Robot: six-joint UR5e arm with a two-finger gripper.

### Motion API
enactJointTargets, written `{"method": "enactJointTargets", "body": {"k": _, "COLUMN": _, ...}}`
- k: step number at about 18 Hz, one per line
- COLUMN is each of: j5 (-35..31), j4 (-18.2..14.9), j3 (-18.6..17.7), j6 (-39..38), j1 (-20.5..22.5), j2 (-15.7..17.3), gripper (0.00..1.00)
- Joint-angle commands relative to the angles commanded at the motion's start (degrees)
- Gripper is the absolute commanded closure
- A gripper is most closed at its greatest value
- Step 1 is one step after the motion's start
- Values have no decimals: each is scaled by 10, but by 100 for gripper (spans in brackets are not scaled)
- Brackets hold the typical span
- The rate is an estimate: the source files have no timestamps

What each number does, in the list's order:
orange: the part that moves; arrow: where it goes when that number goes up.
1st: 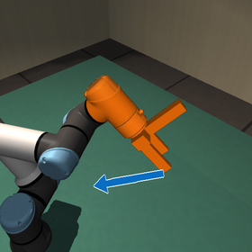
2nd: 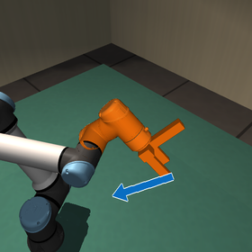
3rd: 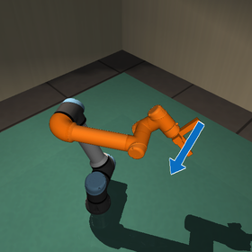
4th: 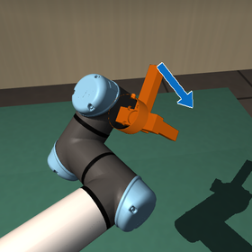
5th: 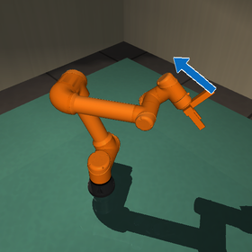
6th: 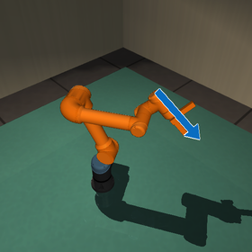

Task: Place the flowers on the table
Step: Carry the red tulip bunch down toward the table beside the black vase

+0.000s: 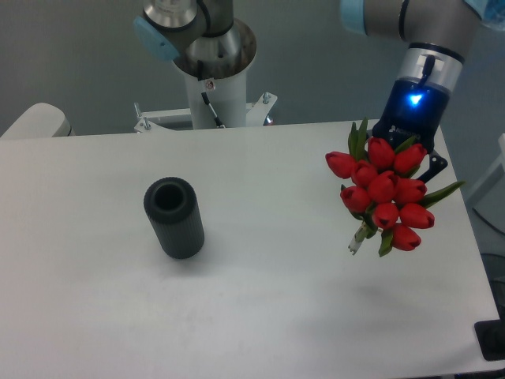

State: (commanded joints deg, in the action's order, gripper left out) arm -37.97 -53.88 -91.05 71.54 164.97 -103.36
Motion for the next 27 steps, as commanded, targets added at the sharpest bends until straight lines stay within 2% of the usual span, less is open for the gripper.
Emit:
{"method": "enactJointTargets", "body": {"k": 4, "j5": -28, "j4": 1, "j3": -11, "j6": 25, "j1": -3, "j2": 4, "gripper": 68}}
{"method": "enactJointTargets", "body": {"k": 13, "j5": -203, "j4": 2, "j3": 6, "j6": 33, "j1": -50, "j2": 6, "gripper": 68}}
{"method": "enactJointTargets", "body": {"k": 17, "j5": -305, "j4": 4, "j3": 13, "j6": 38, "j1": -90, "j2": 6, "gripper": 68}}
{"method": "enactJointTargets", "body": {"k": 22, "j5": -476, "j4": 7, "j3": 12, "j6": 61, "j1": -160, "j2": 0, "gripper": 68}}
{"method": "enactJointTargets", "body": {"k": 27, "j5": -552, "j4": 8, "j3": 5, "j6": 82, "j1": -193, "j2": -18, "gripper": 68}}
